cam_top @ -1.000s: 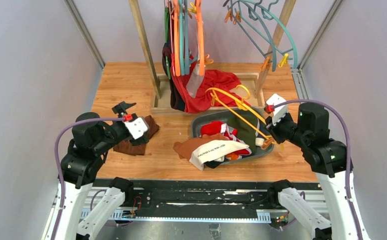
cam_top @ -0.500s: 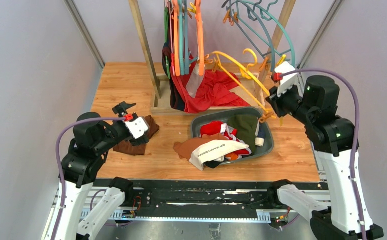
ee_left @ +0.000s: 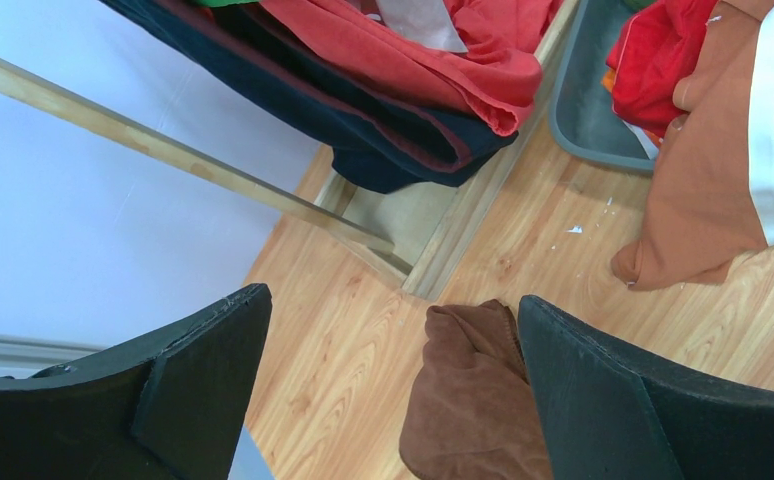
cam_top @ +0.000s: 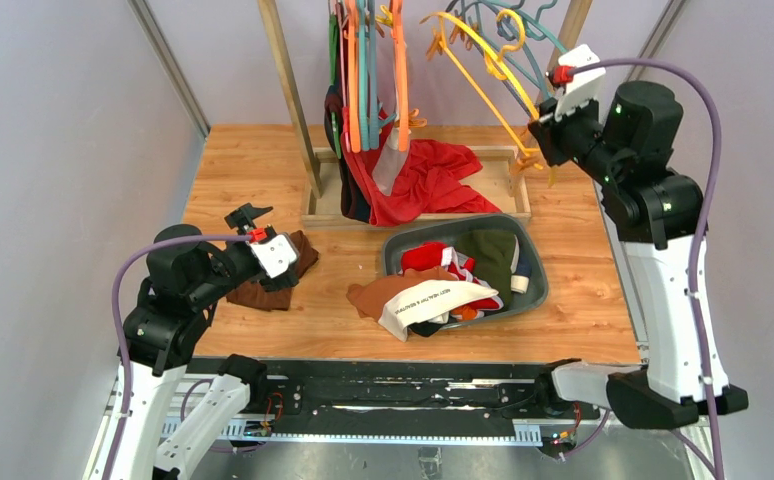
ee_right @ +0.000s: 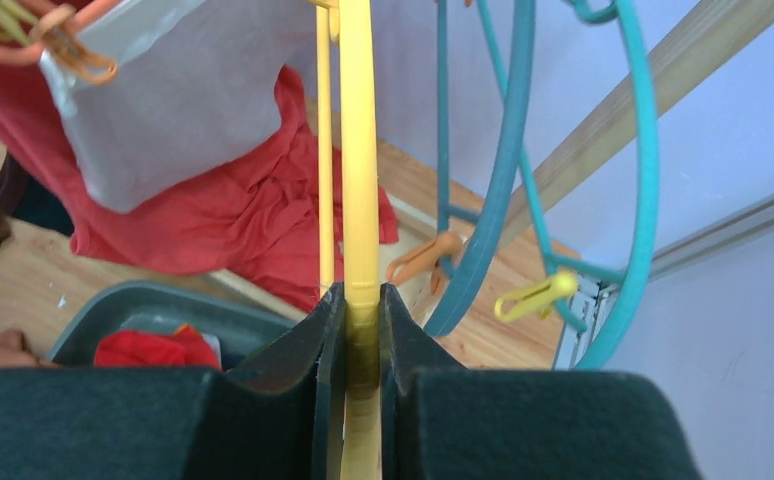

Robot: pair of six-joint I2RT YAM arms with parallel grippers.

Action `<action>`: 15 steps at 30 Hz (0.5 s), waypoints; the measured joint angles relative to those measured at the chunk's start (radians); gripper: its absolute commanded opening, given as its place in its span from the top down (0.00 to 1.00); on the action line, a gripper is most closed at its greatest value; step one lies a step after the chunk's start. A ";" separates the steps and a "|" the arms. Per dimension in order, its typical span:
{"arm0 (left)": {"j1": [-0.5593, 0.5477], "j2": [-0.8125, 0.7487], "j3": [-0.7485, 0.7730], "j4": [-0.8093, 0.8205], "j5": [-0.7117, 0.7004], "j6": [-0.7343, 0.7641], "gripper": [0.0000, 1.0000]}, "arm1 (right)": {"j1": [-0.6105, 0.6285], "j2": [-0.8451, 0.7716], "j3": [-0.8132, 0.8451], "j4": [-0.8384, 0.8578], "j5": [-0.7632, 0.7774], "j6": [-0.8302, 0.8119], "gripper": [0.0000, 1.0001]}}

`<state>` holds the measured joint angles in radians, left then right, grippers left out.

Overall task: Remove the underwear clipped to the hanger
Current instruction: Place the hanger at the clothesline.

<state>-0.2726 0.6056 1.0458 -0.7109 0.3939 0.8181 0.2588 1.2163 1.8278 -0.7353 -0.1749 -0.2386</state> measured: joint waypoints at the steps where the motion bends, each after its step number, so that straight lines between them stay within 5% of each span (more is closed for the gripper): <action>1: 0.000 0.000 0.000 0.000 0.000 0.000 0.02 | 0.000 0.024 0.025 0.006 0.003 0.004 0.99; 15: 0.000 0.000 0.000 0.000 0.007 0.000 0.02 | 0.010 0.268 0.273 0.055 0.053 0.041 0.99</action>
<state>-0.2726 0.6056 1.0458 -0.7109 0.4007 0.8185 0.2684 1.4841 2.1006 -0.6807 -0.1219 -0.1978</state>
